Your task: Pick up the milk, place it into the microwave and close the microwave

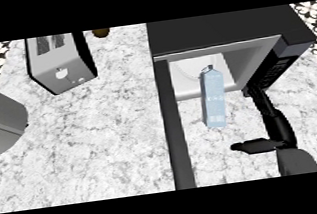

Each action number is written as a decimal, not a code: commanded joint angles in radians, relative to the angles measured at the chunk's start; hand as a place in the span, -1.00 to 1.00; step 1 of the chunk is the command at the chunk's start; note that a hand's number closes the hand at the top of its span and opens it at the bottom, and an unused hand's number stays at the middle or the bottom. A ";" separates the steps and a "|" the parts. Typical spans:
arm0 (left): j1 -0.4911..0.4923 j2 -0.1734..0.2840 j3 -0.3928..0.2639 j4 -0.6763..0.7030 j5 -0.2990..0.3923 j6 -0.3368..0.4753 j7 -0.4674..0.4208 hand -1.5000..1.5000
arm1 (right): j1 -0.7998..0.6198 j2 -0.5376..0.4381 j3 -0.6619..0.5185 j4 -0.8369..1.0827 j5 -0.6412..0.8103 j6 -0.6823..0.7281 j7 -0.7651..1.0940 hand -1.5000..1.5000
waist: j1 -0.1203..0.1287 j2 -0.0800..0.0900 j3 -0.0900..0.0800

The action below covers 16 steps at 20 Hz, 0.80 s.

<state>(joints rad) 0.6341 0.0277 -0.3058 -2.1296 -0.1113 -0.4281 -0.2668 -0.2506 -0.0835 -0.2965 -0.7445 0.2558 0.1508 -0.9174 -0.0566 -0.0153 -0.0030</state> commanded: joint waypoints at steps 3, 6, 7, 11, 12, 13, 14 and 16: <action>-0.129 -0.026 -0.051 0.084 -0.064 0.048 0.059 1.00 | 0.294 0.022 0.053 -0.353 -0.043 0.084 0.049 -1.00 | 0.001 0.003 -0.001; -0.300 -0.026 -0.086 0.179 -0.089 0.106 0.131 1.00 | 0.395 0.014 0.041 -0.492 -0.087 0.115 0.068 -1.00 | 0.004 0.011 0.000; -0.350 -0.027 -0.149 0.199 -0.125 0.183 0.163 1.00 | 0.395 0.002 0.030 -0.522 -0.091 0.102 0.111 -1.00 | 0.013 0.012 0.001; -0.468 -0.027 -0.192 0.333 -0.122 0.199 0.189 1.00 | 0.574 -0.019 0.010 -0.698 -0.125 0.138 0.110 -1.00 | 0.004 0.014 0.000; -0.510 -0.027 -0.201 0.422 -0.141 0.175 0.175 1.00 | 0.578 -0.011 0.018 -0.688 -0.113 0.129 0.076 -1.00 | 0.010 0.016 0.001; -0.510 -0.027 -0.214 0.372 -0.144 0.105 0.260 1.00 | 0.591 -0.016 -0.001 -0.722 -0.139 0.136 0.119 -1.00 | 0.015 0.015 0.002; -0.539 -0.027 -0.247 0.464 -0.165 0.105 0.212 1.00 | 0.579 -0.075 -0.038 -0.718 -0.168 0.179 0.126 -1.00 | 0.005 0.017 0.001; -0.631 -0.028 -0.275 0.540 -0.201 0.147 0.241 1.00 | 0.621 -0.032 -0.022 -0.713 -0.141 0.139 0.073 -1.00 | 0.022 0.017 0.002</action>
<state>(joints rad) 0.1371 0.0034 -0.5205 -1.7253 -0.2718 -0.2956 -0.0735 0.3063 -0.1140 -0.3042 -1.4104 0.1205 0.2881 -0.8171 -0.0422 -0.0010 -0.0018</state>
